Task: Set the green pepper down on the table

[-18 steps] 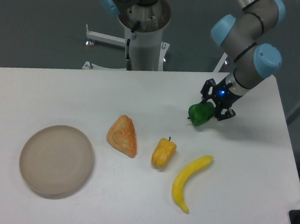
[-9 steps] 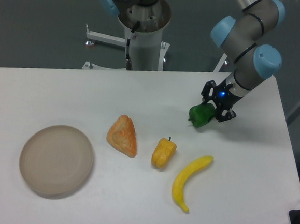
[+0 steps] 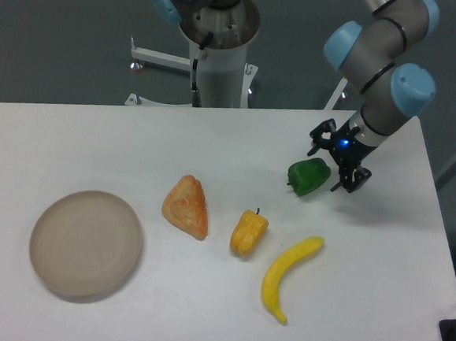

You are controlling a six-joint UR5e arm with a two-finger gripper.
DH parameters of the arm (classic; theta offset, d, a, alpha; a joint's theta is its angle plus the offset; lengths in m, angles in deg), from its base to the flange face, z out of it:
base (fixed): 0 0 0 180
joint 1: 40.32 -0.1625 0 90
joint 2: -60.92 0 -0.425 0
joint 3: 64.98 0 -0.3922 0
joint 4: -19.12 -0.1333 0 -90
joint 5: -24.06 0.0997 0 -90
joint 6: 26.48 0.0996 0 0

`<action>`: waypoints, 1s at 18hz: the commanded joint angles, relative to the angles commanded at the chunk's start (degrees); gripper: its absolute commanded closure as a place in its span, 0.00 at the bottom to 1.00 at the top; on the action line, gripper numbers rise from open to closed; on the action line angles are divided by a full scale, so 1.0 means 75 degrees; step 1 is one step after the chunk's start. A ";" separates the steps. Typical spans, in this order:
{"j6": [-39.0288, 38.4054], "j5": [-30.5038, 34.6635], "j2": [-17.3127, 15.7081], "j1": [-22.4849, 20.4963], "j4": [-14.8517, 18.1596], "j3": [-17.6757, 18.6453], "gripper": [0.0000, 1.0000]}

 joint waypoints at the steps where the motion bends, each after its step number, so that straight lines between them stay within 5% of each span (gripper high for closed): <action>1: -0.0338 -0.0012 -0.0012 0.0036 0.0000 -0.0129 0.00; 8: -0.2401 0.0467 0.0011 0.0995 -0.0024 -0.1312 0.00; 18: -0.3892 0.2061 0.0492 0.2250 -0.0902 -0.1653 0.00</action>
